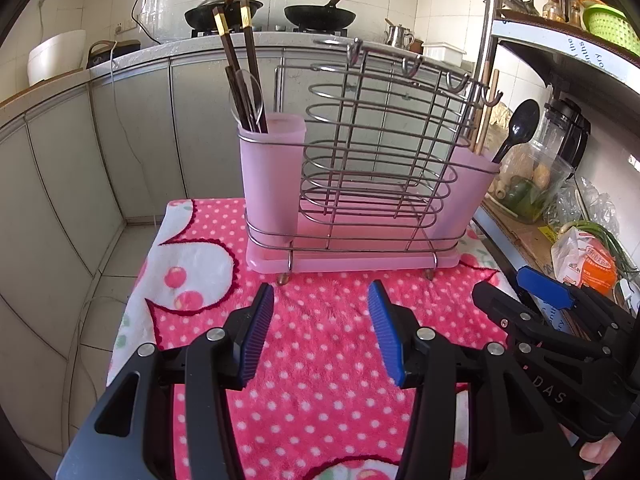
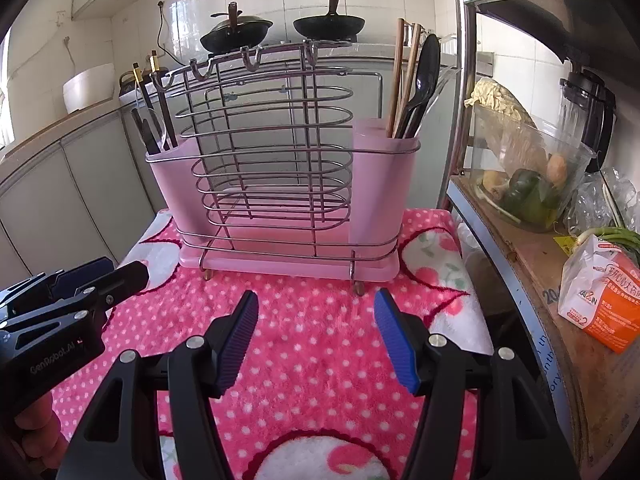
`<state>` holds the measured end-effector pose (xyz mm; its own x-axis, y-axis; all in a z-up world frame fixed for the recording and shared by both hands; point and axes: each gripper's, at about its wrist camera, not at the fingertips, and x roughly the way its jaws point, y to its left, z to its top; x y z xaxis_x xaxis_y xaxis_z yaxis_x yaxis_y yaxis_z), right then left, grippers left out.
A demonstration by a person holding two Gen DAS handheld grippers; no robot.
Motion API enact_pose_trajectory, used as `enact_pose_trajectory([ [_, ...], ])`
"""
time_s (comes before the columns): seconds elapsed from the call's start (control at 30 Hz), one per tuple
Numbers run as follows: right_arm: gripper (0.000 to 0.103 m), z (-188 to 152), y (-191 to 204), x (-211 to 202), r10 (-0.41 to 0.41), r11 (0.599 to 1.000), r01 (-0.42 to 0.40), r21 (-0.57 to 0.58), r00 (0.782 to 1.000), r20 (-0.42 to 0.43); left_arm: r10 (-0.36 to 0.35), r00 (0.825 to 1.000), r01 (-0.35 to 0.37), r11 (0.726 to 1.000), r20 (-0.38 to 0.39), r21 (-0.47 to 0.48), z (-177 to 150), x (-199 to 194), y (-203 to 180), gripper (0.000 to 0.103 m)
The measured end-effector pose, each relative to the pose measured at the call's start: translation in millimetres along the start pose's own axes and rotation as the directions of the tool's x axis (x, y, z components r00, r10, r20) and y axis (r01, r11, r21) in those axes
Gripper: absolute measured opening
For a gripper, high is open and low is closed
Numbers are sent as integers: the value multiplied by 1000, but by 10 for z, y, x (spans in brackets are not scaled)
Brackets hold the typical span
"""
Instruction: Organize utensils
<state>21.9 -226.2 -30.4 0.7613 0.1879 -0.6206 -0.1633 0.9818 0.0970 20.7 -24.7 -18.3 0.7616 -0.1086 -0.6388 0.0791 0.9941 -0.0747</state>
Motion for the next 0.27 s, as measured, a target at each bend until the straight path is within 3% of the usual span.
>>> enact_pose_trajectory([
  [0.27,60,-18,-28,129,-5,1000,6,8,1000,-25,0,999,0,1000,-33,1,-9,142,20,50],
])
